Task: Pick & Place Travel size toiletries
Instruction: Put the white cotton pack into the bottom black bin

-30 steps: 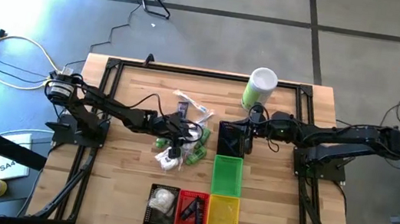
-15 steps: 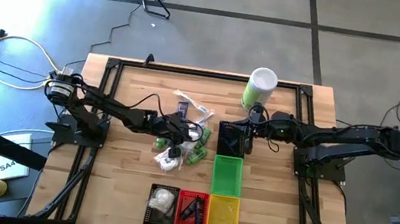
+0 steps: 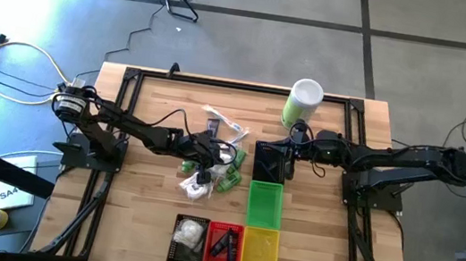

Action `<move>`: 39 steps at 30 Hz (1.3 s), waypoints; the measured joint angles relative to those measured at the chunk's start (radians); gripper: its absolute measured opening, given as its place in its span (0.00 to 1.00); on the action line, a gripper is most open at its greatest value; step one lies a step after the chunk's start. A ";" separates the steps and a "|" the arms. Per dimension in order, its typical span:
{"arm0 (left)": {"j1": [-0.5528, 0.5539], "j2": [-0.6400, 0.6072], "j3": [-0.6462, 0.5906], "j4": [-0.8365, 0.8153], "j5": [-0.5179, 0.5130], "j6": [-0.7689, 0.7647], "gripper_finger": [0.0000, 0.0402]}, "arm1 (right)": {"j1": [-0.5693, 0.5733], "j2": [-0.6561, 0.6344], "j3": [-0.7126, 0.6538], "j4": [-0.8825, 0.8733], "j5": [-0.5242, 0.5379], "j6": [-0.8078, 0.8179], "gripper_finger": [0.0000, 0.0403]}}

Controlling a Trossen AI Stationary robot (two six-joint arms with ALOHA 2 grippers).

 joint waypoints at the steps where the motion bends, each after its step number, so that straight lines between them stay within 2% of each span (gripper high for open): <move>1: 0.000 0.000 0.000 0.000 0.000 0.000 0.00 | 0.000 0.000 0.000 0.000 0.000 0.000 0.02; 16: 0.000 0.000 0.000 0.000 -0.001 0.004 0.00 | 0.000 0.000 0.000 0.000 0.000 0.000 0.02; 22: -0.001 -0.022 0.000 0.016 -0.030 0.030 0.00 | 0.000 0.000 0.000 0.013 0.000 -0.005 0.02; 35: -0.001 -0.201 0.000 0.021 -0.035 0.053 0.00 | 0.000 0.000 0.000 0.017 0.000 -0.007 0.02; 39: -0.003 -0.257 0.000 0.021 0.015 0.004 0.00 | 0.000 0.000 0.000 0.017 0.000 -0.007 0.02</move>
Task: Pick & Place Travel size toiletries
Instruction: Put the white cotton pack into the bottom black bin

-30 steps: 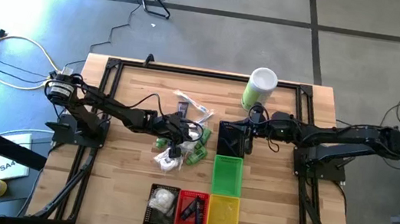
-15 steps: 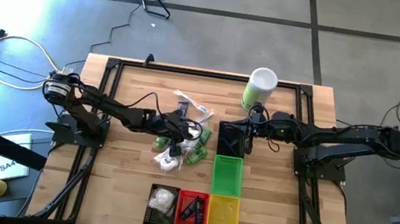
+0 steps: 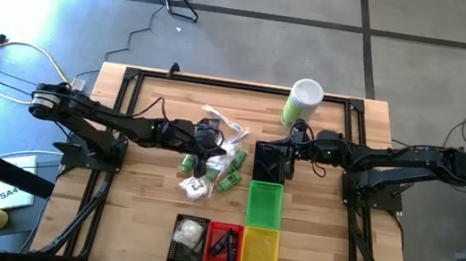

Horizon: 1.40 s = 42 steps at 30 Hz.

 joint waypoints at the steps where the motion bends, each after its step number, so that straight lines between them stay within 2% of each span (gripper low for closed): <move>1: -0.001 -0.012 0.000 0.001 0.019 -0.023 0.00 | 0.000 0.000 0.000 0.000 0.000 0.000 0.02; 6: -0.055 -0.059 0.000 0.002 0.051 -0.110 0.00 | 0.000 0.000 0.000 0.000 0.000 0.000 0.02; 12: -0.169 -0.061 0.008 0.018 0.015 -0.138 0.00 | 0.000 0.000 0.000 0.000 0.000 0.000 0.02; 16: -0.224 -0.061 0.061 -0.083 0.013 -0.194 0.00 | 0.000 0.000 0.000 0.000 0.000 0.000 0.02; 21: -0.286 -0.060 0.160 -0.295 0.009 -0.311 0.00 | 0.000 0.000 0.000 0.000 0.000 0.000 0.02; 24: -0.326 -0.049 0.191 -0.351 0.009 -0.380 0.00 | 0.000 0.000 0.000 0.000 0.000 0.000 0.02; 33: -0.479 -0.028 0.196 -0.360 -0.002 -0.515 0.00 | 0.000 0.000 0.000 0.000 0.001 -0.026 0.02; 38: -0.551 0.029 0.195 -0.350 -0.067 -0.533 0.00 | 0.000 0.000 0.000 0.014 0.004 -0.036 0.02; 42: -0.570 0.099 0.195 -0.299 -0.046 -0.535 0.00 | 0.000 0.000 0.000 0.022 0.004 -0.053 0.02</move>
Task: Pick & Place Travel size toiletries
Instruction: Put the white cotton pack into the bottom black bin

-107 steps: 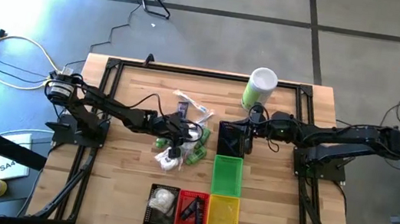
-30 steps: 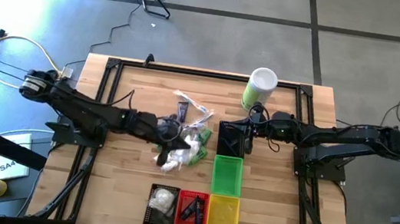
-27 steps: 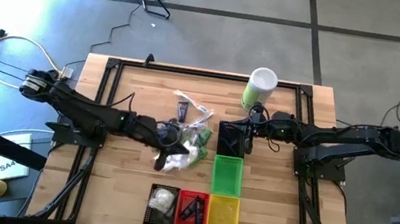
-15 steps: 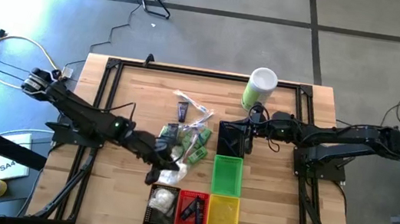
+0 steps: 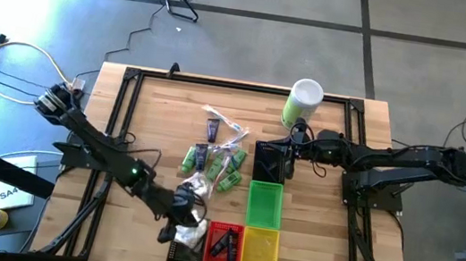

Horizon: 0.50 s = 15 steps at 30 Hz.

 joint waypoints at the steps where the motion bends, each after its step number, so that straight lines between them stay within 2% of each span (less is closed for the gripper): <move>1: 0.000 0.016 0.000 0.014 0.011 0.000 0.00 | -0.001 0.000 0.000 0.004 0.000 0.000 0.02; 6: 0.000 0.099 -0.001 0.072 0.100 -0.046 0.00 | -0.001 0.000 0.000 0.021 0.000 -0.026 0.02; 15: -0.025 0.240 -0.001 0.222 0.118 -0.048 0.00 | -0.001 0.000 0.000 0.040 0.000 -0.055 0.02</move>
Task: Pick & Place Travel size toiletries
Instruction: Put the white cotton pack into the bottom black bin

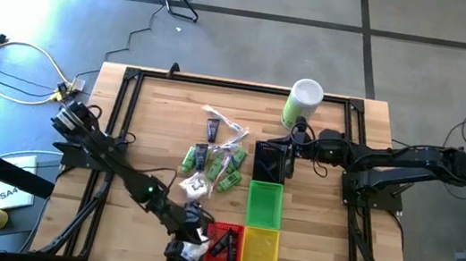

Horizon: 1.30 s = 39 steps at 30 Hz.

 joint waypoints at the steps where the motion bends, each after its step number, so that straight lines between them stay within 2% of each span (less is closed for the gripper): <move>1: -0.007 0.009 0.000 0.008 0.000 0.001 0.00 | 0.000 0.000 0.000 0.000 0.000 -0.001 0.02; 20: -0.013 0.034 0.000 0.022 0.003 -0.023 0.00 | 0.000 0.000 0.000 0.019 -0.004 0.002 0.02; 23: -0.013 0.034 0.000 0.018 0.006 -0.023 0.04 | 0.000 0.000 0.000 0.019 -0.004 0.003 0.02; 28: -0.013 0.033 0.000 -0.016 0.035 -0.023 0.16 | 0.000 0.000 0.000 0.019 -0.004 0.003 0.02; 31: -0.012 0.033 0.000 -0.019 0.088 -0.022 0.21 | 0.000 0.000 0.000 0.019 -0.004 0.003 0.02; 39: 0.003 0.018 -0.001 -0.027 0.165 -0.024 0.23 | 0.000 0.000 0.000 0.019 -0.005 0.003 0.02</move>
